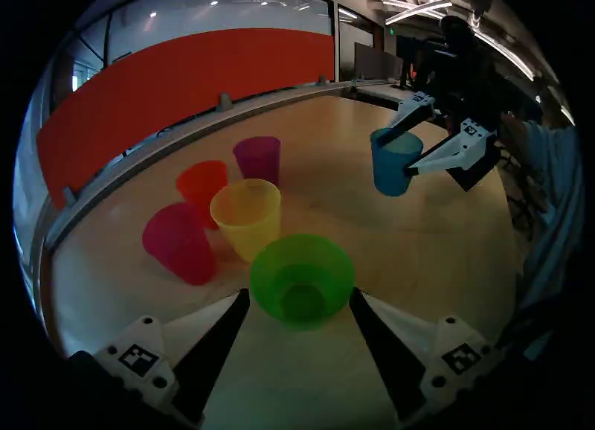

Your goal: Pour water

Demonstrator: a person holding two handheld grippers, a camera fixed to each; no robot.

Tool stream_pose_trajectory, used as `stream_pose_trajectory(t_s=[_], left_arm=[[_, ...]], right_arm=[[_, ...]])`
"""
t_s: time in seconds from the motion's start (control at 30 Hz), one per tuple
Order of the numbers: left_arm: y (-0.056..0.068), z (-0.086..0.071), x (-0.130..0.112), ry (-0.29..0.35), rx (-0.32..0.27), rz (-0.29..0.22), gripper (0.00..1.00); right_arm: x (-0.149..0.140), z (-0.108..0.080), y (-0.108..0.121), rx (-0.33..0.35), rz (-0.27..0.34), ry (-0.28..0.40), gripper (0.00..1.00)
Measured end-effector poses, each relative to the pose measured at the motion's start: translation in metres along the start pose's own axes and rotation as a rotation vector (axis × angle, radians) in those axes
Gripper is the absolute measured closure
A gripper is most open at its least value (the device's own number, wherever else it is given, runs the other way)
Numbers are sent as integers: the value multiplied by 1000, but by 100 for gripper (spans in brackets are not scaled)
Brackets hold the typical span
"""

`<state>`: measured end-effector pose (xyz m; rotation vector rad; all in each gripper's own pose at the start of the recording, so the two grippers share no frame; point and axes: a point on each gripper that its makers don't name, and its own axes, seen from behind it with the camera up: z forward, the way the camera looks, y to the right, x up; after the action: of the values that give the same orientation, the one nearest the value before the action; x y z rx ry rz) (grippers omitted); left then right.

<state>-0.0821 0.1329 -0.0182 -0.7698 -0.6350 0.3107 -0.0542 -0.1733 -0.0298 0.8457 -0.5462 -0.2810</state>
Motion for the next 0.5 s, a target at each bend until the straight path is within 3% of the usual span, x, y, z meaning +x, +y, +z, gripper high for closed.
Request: stream_pose_trajectory(t_s=[0.5], left_arm=[[4, -23, -6, 22, 10, -27, 0]], right_arm=[[-21, 21, -12, 29, 33, -33, 8]])
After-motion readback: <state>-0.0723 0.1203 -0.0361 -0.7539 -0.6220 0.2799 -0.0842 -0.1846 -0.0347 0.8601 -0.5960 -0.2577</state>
